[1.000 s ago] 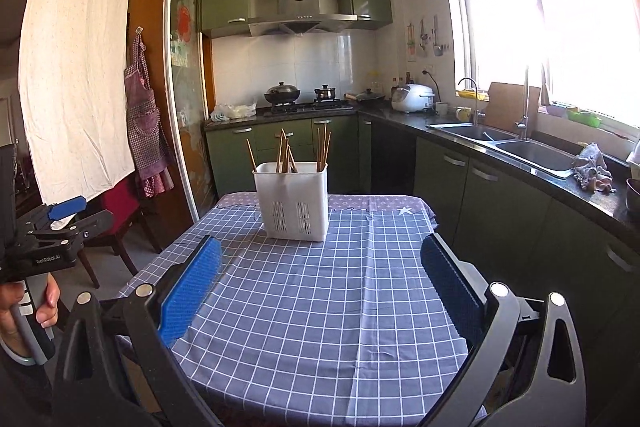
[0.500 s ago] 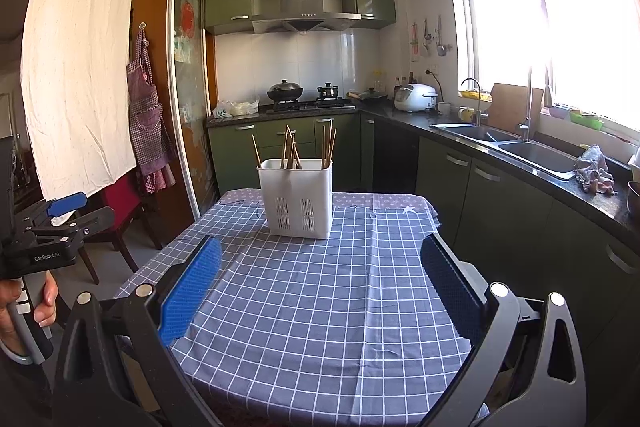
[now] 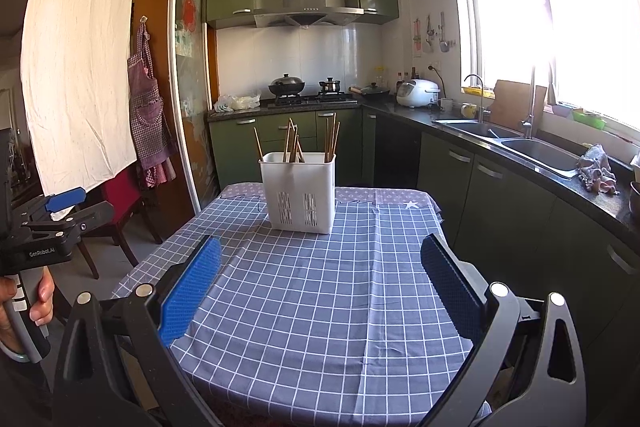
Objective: Organize utensils
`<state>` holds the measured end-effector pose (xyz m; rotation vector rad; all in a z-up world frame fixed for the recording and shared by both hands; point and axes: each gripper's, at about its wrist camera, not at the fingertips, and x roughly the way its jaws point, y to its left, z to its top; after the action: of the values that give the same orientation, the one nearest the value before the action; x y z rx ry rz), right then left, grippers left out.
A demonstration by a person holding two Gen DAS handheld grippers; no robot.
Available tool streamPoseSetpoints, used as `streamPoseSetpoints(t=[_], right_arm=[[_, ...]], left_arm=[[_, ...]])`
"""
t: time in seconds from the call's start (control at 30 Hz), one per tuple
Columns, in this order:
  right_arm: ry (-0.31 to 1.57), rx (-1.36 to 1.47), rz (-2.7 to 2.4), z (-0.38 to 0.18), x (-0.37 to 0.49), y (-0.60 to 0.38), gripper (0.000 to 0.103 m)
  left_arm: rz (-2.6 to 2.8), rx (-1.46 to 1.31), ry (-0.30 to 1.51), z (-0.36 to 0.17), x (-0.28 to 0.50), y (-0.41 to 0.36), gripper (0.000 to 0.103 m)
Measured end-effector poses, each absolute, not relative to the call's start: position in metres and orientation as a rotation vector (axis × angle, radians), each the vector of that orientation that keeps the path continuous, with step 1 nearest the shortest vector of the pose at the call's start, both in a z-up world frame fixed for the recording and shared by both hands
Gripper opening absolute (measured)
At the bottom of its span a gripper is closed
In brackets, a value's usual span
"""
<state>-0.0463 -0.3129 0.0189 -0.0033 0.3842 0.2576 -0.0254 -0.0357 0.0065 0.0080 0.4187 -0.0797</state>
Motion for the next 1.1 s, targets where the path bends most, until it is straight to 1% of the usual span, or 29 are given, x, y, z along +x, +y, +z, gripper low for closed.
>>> streamPoseSetpoints(t=[1.1], right_arm=[[0.393,-0.001,0.27,0.0123,-0.0394,-0.3118,0.098]], left_arm=[[-0.058,0.016,0.428,0.0056,-0.0252,-0.0357,0.096]])
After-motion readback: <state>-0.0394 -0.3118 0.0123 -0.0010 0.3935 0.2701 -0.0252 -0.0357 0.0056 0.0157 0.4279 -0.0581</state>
